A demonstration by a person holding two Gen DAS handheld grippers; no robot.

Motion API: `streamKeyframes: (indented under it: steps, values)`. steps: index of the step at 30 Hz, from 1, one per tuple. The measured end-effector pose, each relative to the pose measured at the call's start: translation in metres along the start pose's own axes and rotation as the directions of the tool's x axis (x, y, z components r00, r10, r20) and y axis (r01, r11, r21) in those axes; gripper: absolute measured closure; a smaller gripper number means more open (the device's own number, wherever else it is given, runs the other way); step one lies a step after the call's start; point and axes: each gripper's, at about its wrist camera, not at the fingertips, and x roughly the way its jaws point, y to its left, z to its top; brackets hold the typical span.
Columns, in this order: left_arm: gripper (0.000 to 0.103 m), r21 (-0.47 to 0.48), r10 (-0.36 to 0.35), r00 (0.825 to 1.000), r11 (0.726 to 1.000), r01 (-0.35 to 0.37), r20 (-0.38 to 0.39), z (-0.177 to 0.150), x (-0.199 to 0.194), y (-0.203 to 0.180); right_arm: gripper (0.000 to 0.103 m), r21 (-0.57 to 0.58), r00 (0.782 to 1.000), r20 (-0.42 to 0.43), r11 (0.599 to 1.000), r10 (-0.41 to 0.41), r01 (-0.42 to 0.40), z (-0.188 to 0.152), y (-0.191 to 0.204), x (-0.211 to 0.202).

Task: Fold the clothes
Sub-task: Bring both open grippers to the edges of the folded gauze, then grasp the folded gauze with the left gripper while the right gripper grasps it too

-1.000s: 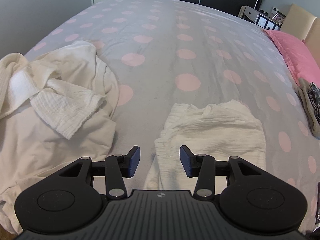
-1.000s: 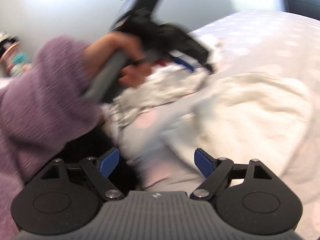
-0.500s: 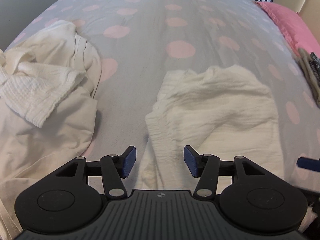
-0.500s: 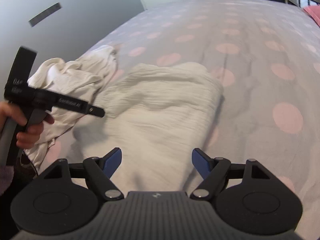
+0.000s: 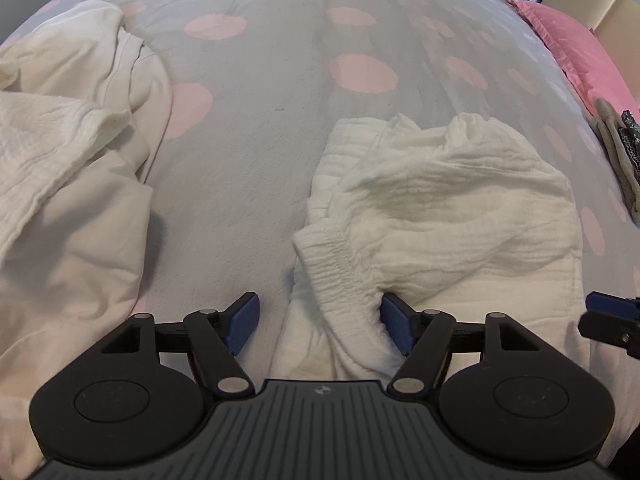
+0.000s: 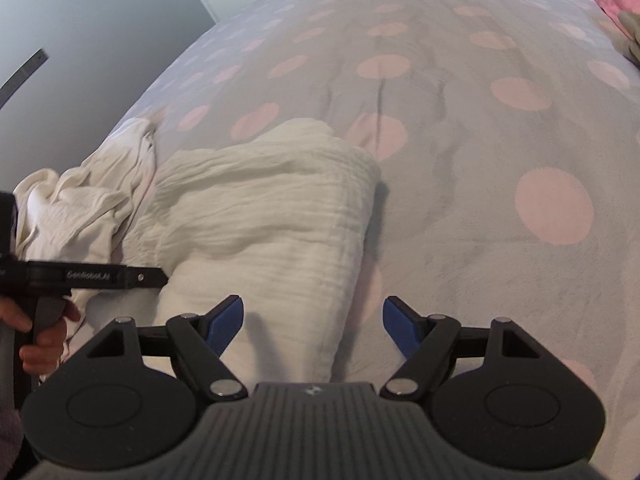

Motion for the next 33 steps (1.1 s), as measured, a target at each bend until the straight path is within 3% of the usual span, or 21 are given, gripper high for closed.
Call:
streamKeyframes:
  steps: [6,10,13,14,18,20,27,33]
  values:
    - [0.036,0.047,-0.014,1.000,0.999,0.013,0.027,0.004,0.005,-0.004,0.028,0.055,1.000,-0.016,0.998,-0.008,0.009,0.008,-0.005,0.025]
    - [0.042,0.067,-0.029,0.999,0.997,0.026,0.041,0.005,0.006,-0.007,0.031,0.062,1.000,-0.009,0.998,0.005,-0.004,0.008,-0.007,0.032]
    - [0.056,0.080,-0.041,0.998,0.996,0.036,0.051,0.005,0.006,-0.012,0.042,0.052,1.000,-0.002,0.999,0.011,-0.010,0.007,-0.004,0.033]
    - [0.060,0.084,-0.043,0.998,0.996,0.039,0.053,0.005,0.006,-0.013,0.051,0.049,1.000,0.001,0.999,0.013,-0.013,0.007,-0.003,0.033]
    - [0.066,0.092,-0.042,0.997,0.995,0.036,0.061,0.005,0.004,-0.016,0.074,0.037,1.000,0.013,0.999,0.023,-0.024,0.005,0.003,0.033]
    - [0.072,0.094,-0.039,0.997,0.995,0.032,0.071,0.005,0.001,-0.017,0.079,0.047,0.999,0.027,0.998,0.032,-0.034,0.005,0.003,0.029]
    - [0.080,0.114,-0.025,0.989,0.993,0.008,0.146,0.003,-0.022,-0.027,0.083,0.023,0.994,0.100,0.999,0.037,-0.040,0.005,0.012,0.005]
    - [0.081,0.133,-0.066,0.966,0.991,0.033,0.251,0.007,-0.053,-0.041,0.084,0.034,0.983,0.181,0.999,0.030,-0.037,0.012,0.013,-0.025]
